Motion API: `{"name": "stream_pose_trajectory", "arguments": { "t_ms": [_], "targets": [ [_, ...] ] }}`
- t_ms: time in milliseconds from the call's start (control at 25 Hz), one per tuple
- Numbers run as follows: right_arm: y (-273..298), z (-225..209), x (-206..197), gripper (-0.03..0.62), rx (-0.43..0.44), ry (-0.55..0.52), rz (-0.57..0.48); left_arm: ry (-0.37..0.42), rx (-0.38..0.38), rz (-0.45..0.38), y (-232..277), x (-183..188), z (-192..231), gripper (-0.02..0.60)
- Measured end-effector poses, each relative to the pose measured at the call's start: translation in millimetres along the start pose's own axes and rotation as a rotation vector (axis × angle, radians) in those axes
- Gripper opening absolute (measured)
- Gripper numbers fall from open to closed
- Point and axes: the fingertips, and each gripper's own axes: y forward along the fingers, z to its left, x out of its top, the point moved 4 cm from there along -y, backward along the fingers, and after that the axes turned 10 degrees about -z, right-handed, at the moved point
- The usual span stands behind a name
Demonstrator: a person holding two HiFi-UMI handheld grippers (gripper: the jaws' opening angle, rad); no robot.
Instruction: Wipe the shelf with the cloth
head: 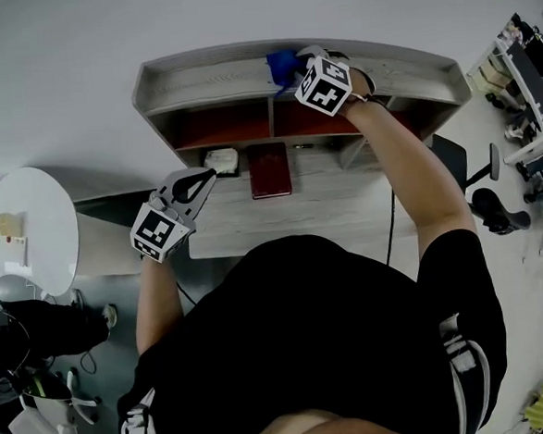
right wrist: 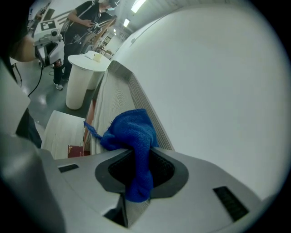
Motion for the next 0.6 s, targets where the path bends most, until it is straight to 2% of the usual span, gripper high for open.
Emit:
{"name": "stream_pose_trajectory", "arguments": {
  "t_ms": [600],
  "targets": [
    [-72.5,-48.3,-119.7,0.078,-0.115,0.068,0.159,-0.002,-0.128,-0.026,69.6,7.0,-20.1,0.014]
  ]
}}
